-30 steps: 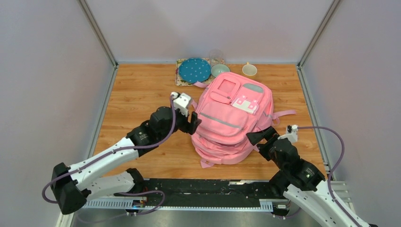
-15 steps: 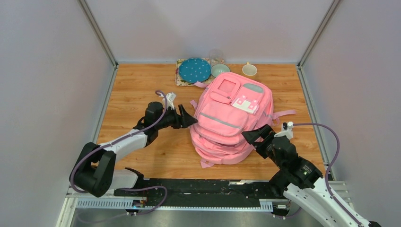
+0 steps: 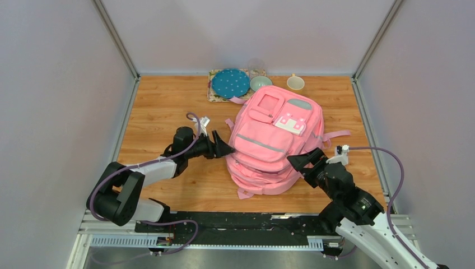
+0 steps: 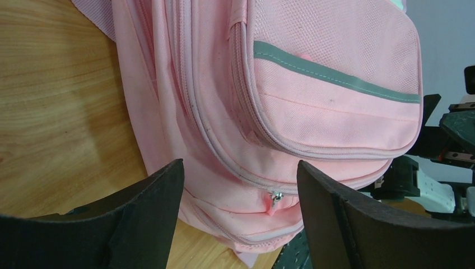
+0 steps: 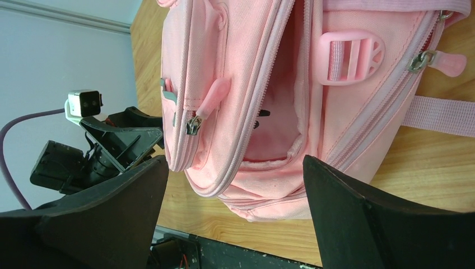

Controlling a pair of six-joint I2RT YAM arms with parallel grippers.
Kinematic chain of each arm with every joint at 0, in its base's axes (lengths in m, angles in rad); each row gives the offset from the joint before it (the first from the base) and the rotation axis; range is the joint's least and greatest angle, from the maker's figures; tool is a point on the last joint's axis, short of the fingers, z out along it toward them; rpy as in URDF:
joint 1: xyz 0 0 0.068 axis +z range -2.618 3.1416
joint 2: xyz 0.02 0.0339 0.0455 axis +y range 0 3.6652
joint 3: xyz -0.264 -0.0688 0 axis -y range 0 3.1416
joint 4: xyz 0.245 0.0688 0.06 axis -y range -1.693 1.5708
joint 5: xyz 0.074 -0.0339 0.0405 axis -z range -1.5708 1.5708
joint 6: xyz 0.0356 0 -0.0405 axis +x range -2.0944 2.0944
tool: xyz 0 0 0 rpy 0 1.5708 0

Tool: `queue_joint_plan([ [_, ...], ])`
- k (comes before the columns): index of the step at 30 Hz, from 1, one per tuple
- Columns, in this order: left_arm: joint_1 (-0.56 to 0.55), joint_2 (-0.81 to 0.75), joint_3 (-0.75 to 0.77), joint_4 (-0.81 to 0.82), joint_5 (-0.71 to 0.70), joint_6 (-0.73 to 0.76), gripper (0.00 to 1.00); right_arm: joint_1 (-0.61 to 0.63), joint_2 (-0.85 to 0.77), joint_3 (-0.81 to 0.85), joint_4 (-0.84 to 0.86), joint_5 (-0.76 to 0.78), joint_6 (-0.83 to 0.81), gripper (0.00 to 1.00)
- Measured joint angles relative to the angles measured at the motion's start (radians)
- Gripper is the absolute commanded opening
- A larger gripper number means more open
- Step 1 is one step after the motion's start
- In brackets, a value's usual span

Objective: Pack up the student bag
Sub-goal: Zip the student bag at the center of the board.

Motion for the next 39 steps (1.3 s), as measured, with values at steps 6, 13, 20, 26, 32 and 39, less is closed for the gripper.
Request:
queue_joint_plan([
  [6, 0.0, 0.051, 0.012, -0.006, -0.003, 0.023, 0.82, 0.0, 0.0, 0.0, 0.001, -0.01, -0.001, 0.93],
  [13, -0.001, 0.079, 0.024, -0.058, -0.046, 0.045, 0.82, 0.0, 0.024, 0.0, 0.016, -0.054, -0.005, 0.92],
  [20, -0.017, 0.18, 0.057, 0.027, 0.019, -0.016, 0.58, 0.0, 0.075, 0.0, 0.049, -0.12, -0.011, 0.91],
  [26, -0.035, 0.236, 0.078, 0.081, 0.057, -0.095, 0.0, 0.0, 0.08, 0.0, 0.057, -0.163, -0.034, 0.7],
  [32, -0.054, 0.2, 0.072, 0.077, 0.029, -0.122, 0.0, 0.031, 0.085, 0.033, 0.039, -0.206, -0.105, 0.62],
  [39, -0.196, 0.02, 0.071, -0.062, -0.105, -0.089, 0.0, 0.34, 0.275, 0.158, 0.031, -0.126, -0.18, 0.57],
])
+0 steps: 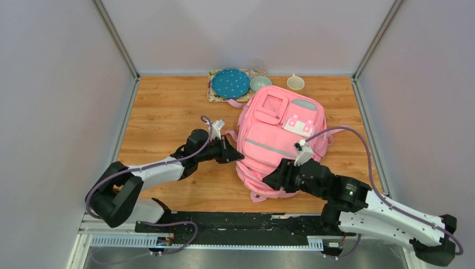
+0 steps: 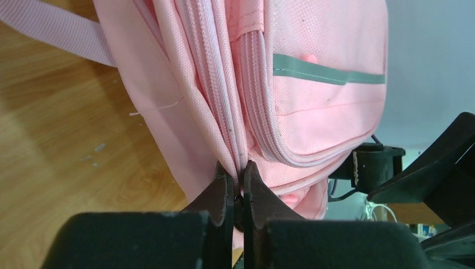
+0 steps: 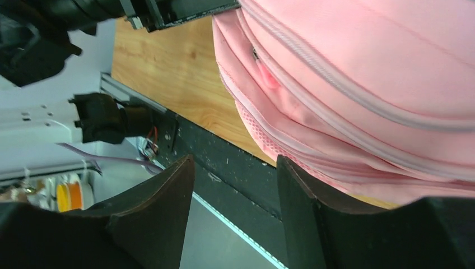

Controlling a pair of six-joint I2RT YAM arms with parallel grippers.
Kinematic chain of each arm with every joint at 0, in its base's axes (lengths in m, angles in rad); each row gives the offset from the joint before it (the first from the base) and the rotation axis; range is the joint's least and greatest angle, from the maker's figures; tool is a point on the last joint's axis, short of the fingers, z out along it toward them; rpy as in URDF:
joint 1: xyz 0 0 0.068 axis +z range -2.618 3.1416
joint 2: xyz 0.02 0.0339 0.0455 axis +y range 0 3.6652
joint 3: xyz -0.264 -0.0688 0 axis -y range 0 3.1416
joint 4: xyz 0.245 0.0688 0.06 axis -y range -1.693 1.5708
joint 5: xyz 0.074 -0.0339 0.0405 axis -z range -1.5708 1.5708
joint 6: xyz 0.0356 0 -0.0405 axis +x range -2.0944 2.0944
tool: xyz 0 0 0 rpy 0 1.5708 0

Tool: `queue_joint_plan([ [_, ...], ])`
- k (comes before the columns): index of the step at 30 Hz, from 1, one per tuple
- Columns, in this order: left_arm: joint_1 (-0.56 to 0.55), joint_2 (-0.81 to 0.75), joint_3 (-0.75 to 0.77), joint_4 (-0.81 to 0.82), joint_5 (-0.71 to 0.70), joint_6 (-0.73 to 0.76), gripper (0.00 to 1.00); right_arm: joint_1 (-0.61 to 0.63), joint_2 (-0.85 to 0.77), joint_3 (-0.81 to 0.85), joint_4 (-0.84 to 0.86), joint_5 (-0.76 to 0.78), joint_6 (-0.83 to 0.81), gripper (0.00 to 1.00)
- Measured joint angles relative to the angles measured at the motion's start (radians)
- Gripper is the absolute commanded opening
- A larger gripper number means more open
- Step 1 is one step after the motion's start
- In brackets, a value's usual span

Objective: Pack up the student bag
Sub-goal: Zip the student bag at the center of the board.

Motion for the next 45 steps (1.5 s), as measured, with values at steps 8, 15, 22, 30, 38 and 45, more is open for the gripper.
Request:
queue_joint_plan([
  [8, -0.085, -0.216, -0.082, -0.117, -0.104, 0.027, 0.0, 0.126, 0.262, 0.033, 0.076, 0.123, -0.029, 0.54],
  [15, -0.093, -0.341, -0.2, -0.13, -0.129, 0.039, 0.09, 0.134, 0.37, 0.026, 0.22, 0.061, -0.098, 0.46],
  [22, -0.106, -0.341, -0.236, -0.093, -0.125, 0.039, 0.25, 0.224, 0.496, 0.003, 0.319, 0.039, -0.108, 0.47],
  [30, -0.109, -0.328, -0.261, -0.09, -0.099, 0.07, 0.35, 0.255, 0.602, 0.003, 0.338, 0.051, -0.105, 0.5],
  [38, -0.116, -0.346, -0.319, -0.073, -0.081, 0.096, 0.43, 0.256, 0.496, -0.037, 0.371, 0.086, -0.073, 0.54],
  [45, -0.118, -0.346, -0.357, -0.057, -0.072, 0.095, 0.44, 0.251, 0.46, -0.065, 0.385, 0.13, -0.054, 0.45],
])
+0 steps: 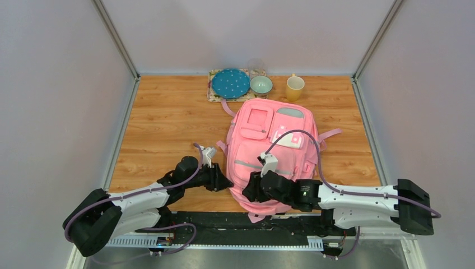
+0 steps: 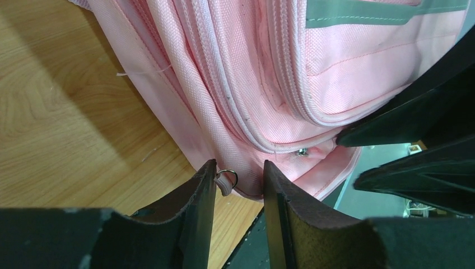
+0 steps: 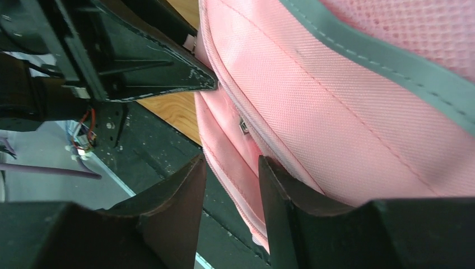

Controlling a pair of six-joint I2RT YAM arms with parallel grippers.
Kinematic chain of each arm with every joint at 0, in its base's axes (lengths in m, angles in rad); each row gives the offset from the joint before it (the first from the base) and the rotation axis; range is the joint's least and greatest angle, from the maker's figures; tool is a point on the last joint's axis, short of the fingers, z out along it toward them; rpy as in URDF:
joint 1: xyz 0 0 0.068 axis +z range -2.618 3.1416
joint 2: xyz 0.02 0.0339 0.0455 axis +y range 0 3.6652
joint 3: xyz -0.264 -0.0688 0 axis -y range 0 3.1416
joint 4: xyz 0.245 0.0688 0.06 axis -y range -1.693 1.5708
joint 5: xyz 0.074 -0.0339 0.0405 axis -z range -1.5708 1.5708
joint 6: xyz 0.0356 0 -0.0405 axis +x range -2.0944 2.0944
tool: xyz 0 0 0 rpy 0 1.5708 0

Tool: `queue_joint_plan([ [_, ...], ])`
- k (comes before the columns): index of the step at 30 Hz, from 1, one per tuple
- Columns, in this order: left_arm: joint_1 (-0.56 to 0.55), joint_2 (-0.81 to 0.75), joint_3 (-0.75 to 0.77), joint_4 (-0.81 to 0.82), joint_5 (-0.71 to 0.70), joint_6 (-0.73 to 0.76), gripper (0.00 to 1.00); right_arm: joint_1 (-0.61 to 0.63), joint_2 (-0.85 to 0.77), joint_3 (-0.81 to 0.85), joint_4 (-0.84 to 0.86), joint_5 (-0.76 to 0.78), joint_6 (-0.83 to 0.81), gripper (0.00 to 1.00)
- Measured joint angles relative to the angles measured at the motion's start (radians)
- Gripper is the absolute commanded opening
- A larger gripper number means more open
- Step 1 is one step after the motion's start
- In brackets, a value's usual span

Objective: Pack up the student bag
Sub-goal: Zip the student bag at the center of the board.

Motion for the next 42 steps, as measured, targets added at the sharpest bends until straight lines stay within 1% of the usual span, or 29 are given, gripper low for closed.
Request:
queue_joint_plan([
  [6, -0.001, 0.002, -0.002, 0.003, 0.011, 0.0, 0.43, 0.018, 0.129, 0.015, 0.008, -0.017, 0.0, 0.45],
  [12, -0.001, 0.01, -0.003, 0.004, 0.029, 0.009, 0.31, 0.028, 0.197, 0.081, -0.042, 0.03, -0.003, 0.45],
  [13, -0.001, 0.011, -0.003, 0.004, 0.03, 0.012, 0.26, 0.029, 0.208, 0.094, -0.057, 0.04, -0.003, 0.44],
  [16, -0.001, 0.011, -0.003, 0.004, 0.028, 0.017, 0.18, 0.033, 0.23, 0.127, -0.1, 0.074, 0.0, 0.43],
  [21, -0.004, 0.012, -0.01, 0.01, 0.019, 0.023, 0.06, 0.034, 0.248, 0.145, -0.134, 0.119, 0.008, 0.36],
  [23, -0.006, 0.014, -0.011, 0.013, 0.016, 0.028, 0.03, 0.037, 0.276, 0.153, -0.144, 0.136, 0.008, 0.32],
  [28, -0.013, 0.019, -0.012, 0.013, 0.006, 0.042, 0.01, 0.06, 0.366, 0.183, -0.159, 0.177, -0.001, 0.3],
  [31, -0.014, 0.019, -0.016, 0.012, -0.001, 0.046, 0.0, 0.073, 0.412, 0.201, -0.158, 0.195, -0.011, 0.2],
  [32, -0.014, 0.019, -0.018, 0.012, -0.002, 0.047, 0.0, 0.076, 0.424, 0.208, -0.158, 0.2, -0.015, 0.07],
  [33, -0.014, 0.018, -0.018, 0.011, -0.003, 0.049, 0.0, 0.078, 0.432, 0.213, -0.158, 0.201, -0.018, 0.01],
  [34, -0.014, 0.018, -0.018, 0.011, -0.004, 0.05, 0.0, 0.08, 0.443, 0.22, -0.159, 0.204, -0.021, 0.0],
  [35, -0.014, 0.016, -0.018, 0.011, -0.005, 0.05, 0.01, 0.082, 0.452, 0.23, -0.16, 0.207, -0.025, 0.0],
  [36, -0.014, 0.013, -0.018, 0.01, -0.006, 0.052, 0.12, 0.084, 0.46, 0.237, -0.164, 0.209, -0.028, 0.0],
  [37, -0.014, 0.011, -0.018, 0.008, -0.008, 0.053, 0.2, 0.085, 0.464, 0.243, -0.17, 0.211, -0.028, 0.0],
  [38, -0.014, 0.008, -0.018, 0.005, -0.011, 0.053, 0.31, 0.087, 0.466, 0.246, -0.176, 0.214, -0.029, 0.0],
  [39, -0.014, 0.003, -0.019, 0.001, -0.015, 0.052, 0.44, 0.089, 0.466, 0.248, -0.179, 0.218, -0.028, 0.0],
  [41, -0.016, -0.015, -0.02, -0.012, -0.023, 0.056, 0.52, 0.092, 0.463, 0.25, -0.186, 0.223, -0.029, 0.0],
  [42, -0.019, -0.031, -0.023, -0.023, -0.029, 0.05, 0.59, 0.093, 0.458, 0.249, -0.192, 0.225, -0.028, 0.0],
])
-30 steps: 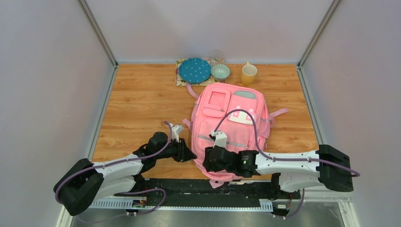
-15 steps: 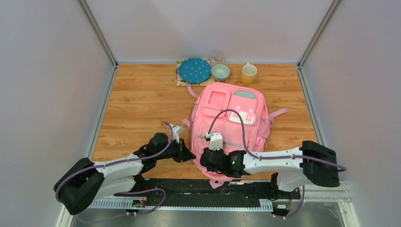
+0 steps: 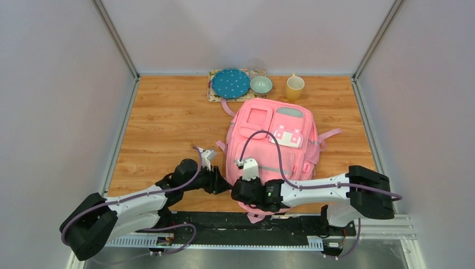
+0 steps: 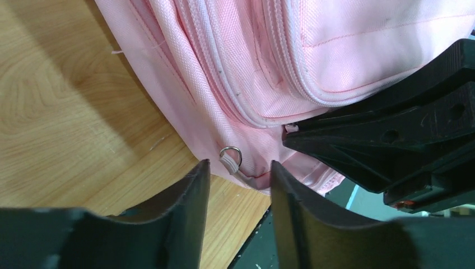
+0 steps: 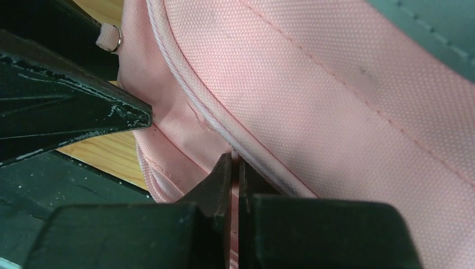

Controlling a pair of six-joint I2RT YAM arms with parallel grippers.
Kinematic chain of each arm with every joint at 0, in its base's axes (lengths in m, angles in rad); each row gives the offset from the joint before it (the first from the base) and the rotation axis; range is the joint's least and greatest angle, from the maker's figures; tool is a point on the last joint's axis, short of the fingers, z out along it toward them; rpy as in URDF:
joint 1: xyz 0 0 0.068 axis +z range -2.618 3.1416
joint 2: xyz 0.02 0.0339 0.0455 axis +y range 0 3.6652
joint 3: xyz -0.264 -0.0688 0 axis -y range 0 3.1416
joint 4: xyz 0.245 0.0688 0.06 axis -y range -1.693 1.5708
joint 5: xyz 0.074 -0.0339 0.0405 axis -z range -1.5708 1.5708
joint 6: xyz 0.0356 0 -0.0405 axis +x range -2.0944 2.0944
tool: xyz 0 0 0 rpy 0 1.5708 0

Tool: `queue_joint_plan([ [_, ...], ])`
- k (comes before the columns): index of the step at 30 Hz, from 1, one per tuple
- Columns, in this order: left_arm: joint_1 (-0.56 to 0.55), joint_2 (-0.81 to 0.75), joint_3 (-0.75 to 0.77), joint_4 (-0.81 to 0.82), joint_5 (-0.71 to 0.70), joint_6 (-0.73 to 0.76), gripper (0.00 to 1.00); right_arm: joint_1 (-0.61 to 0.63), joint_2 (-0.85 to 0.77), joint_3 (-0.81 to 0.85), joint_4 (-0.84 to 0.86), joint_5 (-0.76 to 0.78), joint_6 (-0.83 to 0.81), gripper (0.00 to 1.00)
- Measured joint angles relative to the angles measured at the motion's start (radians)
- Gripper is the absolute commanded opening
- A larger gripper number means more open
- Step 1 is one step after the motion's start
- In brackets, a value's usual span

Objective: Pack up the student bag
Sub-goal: Zip the student bag at the center of the board.

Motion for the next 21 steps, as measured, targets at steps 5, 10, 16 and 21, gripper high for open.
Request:
queue_joint_plan([
  [5, -0.01, -0.1, -0.014, -0.013, -0.058, -0.044, 0.65, 0.006, -0.089, -0.034, -0.005, 0.0, 0.002, 0.0],
  [10, -0.013, -0.134, -0.041, 0.076, -0.13, -0.12, 0.67, 0.007, -0.182, -0.075, 0.009, -0.013, 0.002, 0.0],
  [16, -0.013, -0.035, -0.086, 0.243, -0.139, -0.24, 0.67, 0.01, -0.217, -0.084, 0.016, -0.019, 0.002, 0.0],
  [21, -0.013, 0.065, -0.086, 0.415, -0.133, -0.335, 0.67, 0.013, -0.231, -0.085, 0.018, -0.023, 0.001, 0.0],
])
